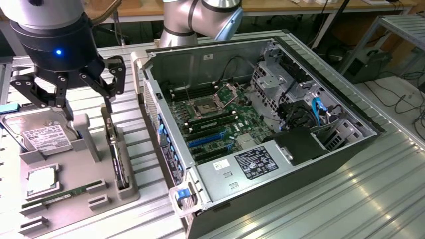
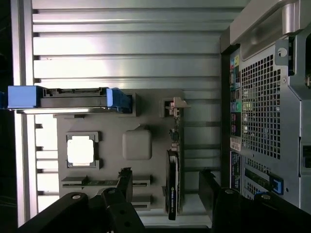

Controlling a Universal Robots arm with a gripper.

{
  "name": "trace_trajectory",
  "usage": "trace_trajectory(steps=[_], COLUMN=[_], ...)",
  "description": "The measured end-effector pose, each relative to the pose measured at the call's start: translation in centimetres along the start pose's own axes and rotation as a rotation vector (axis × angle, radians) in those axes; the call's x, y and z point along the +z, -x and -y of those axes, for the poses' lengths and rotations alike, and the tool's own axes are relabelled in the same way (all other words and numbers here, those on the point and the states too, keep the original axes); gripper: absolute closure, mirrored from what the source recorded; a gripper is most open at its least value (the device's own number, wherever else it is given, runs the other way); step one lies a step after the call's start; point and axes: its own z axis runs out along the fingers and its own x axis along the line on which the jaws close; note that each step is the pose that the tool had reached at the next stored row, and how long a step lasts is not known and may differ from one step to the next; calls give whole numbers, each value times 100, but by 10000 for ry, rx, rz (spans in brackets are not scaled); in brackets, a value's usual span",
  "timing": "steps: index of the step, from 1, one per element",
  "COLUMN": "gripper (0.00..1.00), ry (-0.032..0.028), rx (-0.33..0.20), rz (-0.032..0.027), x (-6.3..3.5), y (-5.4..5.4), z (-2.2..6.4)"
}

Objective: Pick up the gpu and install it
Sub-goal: 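Pick up the gpu and move the gpu toward the slot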

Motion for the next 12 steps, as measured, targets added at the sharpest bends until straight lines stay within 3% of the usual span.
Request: trace_trajectory(steps=[12], gripper=[34], ry=[4], rx=[-3], rz=[77], x=[59], y=[-1], z=[5])
